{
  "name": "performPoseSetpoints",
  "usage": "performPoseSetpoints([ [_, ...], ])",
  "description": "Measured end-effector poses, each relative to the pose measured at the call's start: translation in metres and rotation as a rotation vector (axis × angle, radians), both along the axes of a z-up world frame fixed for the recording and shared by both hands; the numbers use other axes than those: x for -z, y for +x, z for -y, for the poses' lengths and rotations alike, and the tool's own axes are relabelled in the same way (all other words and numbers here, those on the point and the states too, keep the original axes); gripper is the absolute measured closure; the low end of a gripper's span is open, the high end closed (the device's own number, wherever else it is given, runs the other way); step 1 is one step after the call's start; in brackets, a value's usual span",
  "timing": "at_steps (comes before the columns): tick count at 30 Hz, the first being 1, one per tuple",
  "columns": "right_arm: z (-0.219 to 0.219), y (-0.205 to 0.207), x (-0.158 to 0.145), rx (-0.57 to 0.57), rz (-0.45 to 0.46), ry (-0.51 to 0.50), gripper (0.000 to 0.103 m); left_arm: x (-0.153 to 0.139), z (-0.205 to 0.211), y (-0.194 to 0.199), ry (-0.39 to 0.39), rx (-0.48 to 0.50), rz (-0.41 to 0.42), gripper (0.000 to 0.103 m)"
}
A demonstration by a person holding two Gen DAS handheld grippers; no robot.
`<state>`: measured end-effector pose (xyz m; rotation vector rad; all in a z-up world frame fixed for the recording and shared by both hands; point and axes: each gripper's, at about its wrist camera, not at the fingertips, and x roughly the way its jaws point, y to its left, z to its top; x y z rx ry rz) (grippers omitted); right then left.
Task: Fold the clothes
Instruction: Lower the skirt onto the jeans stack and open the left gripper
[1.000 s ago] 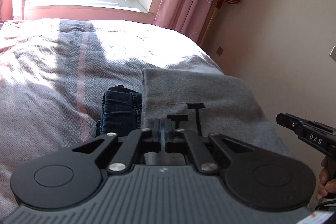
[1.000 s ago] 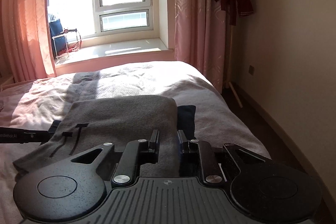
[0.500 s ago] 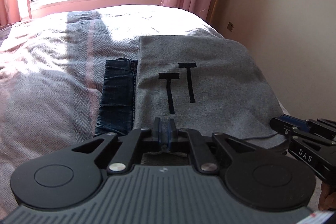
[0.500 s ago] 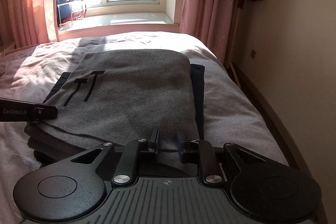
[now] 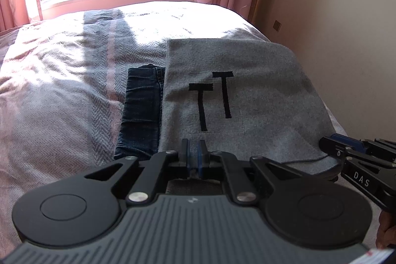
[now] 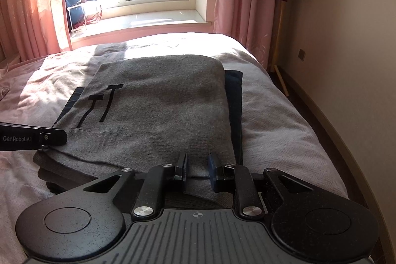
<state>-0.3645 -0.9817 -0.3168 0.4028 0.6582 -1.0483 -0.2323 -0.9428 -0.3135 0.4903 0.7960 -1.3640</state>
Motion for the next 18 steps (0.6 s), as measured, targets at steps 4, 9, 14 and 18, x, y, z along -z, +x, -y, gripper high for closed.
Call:
performPoseSetpoints([
  [4,0.002,-0.002,-0.002,0.003,0.009,0.019,0.088,-0.003,0.0,-0.001,0.007,-0.001,0.001,0.096],
  [9,-0.003,-0.005,-0.013,-0.007,0.022,0.048,0.083,-0.016,-0.009,-0.004,0.012,0.004,0.002,0.091],
  [14,-0.037,-0.016,-0.045,-0.001,0.117,0.052,0.036,-0.047,-0.037,-0.006,-0.018,0.019,0.008,0.064],
  [18,-0.069,-0.035,-0.069,0.027,0.197,0.063,0.032,-0.073,-0.068,-0.011,-0.024,0.013,0.045,0.051],
])
